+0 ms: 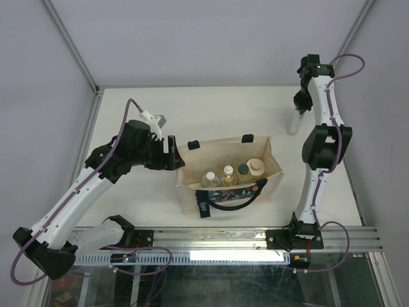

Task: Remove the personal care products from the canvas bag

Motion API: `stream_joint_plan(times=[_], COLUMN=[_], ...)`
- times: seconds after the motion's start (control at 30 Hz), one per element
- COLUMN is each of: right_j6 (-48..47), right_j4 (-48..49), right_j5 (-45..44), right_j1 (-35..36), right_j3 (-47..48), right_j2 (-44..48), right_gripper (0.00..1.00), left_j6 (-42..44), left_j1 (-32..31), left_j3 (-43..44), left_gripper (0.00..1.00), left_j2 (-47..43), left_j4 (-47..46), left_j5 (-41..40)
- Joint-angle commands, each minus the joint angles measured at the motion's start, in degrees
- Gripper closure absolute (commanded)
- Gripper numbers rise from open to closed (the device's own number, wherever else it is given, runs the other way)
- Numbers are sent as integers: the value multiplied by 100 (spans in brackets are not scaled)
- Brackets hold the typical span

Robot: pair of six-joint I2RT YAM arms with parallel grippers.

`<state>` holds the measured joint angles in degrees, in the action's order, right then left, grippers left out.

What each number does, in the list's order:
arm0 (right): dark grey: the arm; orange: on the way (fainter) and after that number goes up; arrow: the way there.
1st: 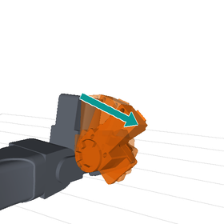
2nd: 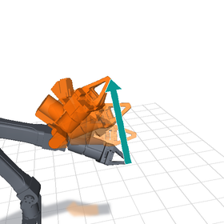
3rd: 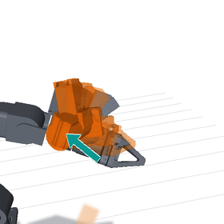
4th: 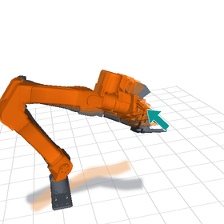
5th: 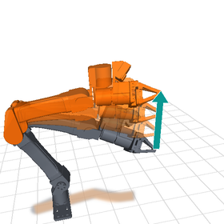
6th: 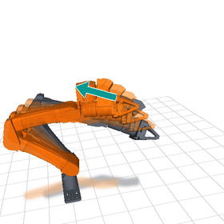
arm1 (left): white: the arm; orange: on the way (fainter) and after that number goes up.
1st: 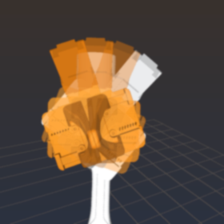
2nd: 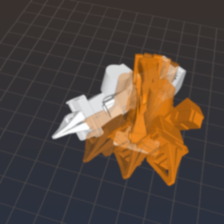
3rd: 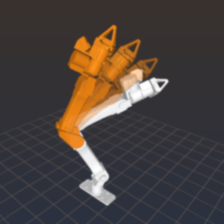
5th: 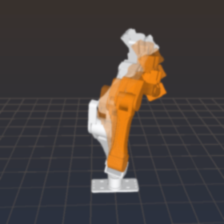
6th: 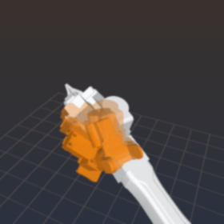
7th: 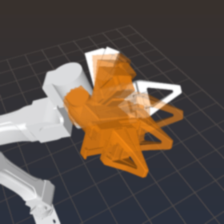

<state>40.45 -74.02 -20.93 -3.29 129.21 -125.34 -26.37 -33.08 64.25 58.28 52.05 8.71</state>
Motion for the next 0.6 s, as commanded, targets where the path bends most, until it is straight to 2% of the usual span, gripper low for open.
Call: stream_joint_plan(times=[0.0, 0.17, 0.23, 0.3, 0.4, 0.5, 0.57], right_j6=[119, 128, 152, 161, 91, -54, -151], right_j4=[274, 366, 377, 421, 451, 416, 395], right_j5=[-108, 93, 182, 222, 164, 173, 151], right_j1=[-44, -58, -66, -67, -69, -78, -70], right_j3=[213, 174, 160, 74, -27, 44, 104], right_j2=[175, 109, 98, 134, 212, 286, 428], right_gripper=[100, 87, 77, 61, 47, 36, 33], left_j6=[6, -7, -8, -46, -32, 4, 6], left_j1=[-41, -40, -41, -41, -40, -36, -39], left_j3=[197, 247, 294, 331, 359, 376, 374], left_gripper=[25, 25, 25, 25, 24, 24, 24], left_j2=[-10, 46, 106, 145, 182, 214, 227], left_j4=[-137, -203, -200, -209, -260, -283, -293], left_j5=[-198, -169, -119, -83, 51, 106, 168])
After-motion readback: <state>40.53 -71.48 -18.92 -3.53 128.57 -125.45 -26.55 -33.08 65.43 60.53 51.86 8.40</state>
